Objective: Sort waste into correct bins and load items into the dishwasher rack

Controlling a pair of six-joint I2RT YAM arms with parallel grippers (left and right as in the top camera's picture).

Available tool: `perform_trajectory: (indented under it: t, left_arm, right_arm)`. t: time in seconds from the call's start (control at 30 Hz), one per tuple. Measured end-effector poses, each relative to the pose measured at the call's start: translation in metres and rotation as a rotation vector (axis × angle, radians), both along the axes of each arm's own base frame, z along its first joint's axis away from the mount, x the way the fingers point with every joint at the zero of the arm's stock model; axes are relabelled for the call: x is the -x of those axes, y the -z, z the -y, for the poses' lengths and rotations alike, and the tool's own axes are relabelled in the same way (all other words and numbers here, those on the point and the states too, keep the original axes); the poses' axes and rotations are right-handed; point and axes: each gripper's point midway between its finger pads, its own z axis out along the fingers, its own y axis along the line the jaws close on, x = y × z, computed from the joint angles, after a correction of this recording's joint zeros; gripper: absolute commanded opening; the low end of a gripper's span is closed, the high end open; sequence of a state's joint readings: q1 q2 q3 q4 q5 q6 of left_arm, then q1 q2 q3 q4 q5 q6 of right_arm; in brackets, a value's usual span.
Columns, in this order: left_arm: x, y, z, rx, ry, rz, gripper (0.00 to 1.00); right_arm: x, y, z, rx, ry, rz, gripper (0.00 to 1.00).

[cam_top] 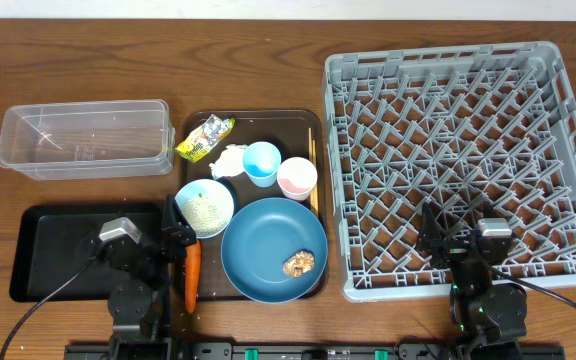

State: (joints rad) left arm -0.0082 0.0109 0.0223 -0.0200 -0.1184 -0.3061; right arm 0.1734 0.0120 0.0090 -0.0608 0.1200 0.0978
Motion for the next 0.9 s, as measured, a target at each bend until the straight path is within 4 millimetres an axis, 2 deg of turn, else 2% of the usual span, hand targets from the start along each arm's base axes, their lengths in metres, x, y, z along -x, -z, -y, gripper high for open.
perform_trajectory:
  t: [0.53, 0.7, 0.9]
  left_arm:
    - [0.0, 0.0, 0.0, 0.0, 0.0, 0.0, 0.98]
    - [-0.001, -0.003, 0.007, 0.003, 0.042, 0.012, 0.98]
    - [-0.003, -0.021, 0.025, 0.012, 0.148, 0.086, 0.98]
  right_arm:
    - [0.0, -0.004, 0.0, -0.003, 0.0, 0.016, 0.99]
    - [0.0, -0.033, -0.003, -0.023, -0.019, 0.135, 0.99]
    - [0.003, -0.057, -0.005, -0.023, -0.032, 0.131, 0.99]
